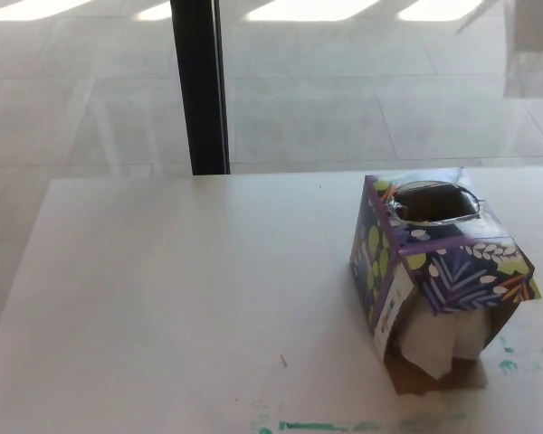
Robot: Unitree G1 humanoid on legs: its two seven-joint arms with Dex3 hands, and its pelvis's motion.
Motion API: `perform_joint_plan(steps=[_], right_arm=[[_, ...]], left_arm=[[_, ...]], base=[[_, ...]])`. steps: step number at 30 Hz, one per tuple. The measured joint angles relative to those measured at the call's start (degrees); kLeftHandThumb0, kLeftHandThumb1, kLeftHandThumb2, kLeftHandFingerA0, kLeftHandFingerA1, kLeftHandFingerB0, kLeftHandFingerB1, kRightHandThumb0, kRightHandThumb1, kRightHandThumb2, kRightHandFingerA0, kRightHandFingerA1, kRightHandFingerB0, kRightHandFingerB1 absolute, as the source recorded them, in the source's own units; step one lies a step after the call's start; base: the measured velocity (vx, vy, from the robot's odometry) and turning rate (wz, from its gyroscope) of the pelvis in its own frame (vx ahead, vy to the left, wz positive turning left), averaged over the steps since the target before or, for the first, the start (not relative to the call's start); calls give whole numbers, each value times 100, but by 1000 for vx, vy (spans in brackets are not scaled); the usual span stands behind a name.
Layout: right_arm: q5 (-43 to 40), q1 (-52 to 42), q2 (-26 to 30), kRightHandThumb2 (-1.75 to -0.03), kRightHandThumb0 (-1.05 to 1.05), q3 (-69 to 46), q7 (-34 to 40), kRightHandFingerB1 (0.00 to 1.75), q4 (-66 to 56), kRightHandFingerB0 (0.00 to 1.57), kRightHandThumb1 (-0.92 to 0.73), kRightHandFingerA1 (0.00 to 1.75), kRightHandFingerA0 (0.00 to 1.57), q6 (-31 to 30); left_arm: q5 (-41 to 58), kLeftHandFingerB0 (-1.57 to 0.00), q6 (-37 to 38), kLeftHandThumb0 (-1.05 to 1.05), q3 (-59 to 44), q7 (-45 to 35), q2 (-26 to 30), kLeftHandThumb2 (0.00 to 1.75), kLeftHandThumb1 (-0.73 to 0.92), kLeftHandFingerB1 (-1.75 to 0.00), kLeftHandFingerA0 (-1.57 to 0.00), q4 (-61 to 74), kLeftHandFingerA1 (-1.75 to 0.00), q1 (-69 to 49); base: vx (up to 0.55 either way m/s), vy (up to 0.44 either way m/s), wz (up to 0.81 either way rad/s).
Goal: The robot uses its right hand to pull out a tissue from the tissue box kept in the middle of the desk and put it on the right side
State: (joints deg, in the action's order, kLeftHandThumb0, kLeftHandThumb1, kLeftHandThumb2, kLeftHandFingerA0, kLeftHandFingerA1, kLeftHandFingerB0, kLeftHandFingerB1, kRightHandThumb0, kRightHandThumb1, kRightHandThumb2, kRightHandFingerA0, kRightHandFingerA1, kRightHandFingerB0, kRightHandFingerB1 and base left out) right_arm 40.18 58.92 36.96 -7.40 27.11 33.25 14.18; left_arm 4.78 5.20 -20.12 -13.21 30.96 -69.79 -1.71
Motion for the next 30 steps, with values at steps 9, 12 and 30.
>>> perform_joint_plan(steps=[9,12,30], right_arm=[[-41,-383,722,-116,-25,-824,438,116,-657,98,-42,137,128,-437],[11,-947,862,-110,-25,-703,373,118,-1006,94,-43,152,105,-458],[-32,-4093,997,-79,-11,944,-933,137,-1569,64,-62,171,89,-175]], left_arm=[[18,-54,32,-84,-34,4,0,103,90,-96,-79,-27,-107,-145],[26,-55,46,-84,-42,3,0,104,91,-95,-80,-28,-106,-145],[43,-56,56,-83,-54,6,-12,103,89,-97,-79,-24,-107,-102]], base=[[0,0,0],[0,0,0],[0,0,0]])
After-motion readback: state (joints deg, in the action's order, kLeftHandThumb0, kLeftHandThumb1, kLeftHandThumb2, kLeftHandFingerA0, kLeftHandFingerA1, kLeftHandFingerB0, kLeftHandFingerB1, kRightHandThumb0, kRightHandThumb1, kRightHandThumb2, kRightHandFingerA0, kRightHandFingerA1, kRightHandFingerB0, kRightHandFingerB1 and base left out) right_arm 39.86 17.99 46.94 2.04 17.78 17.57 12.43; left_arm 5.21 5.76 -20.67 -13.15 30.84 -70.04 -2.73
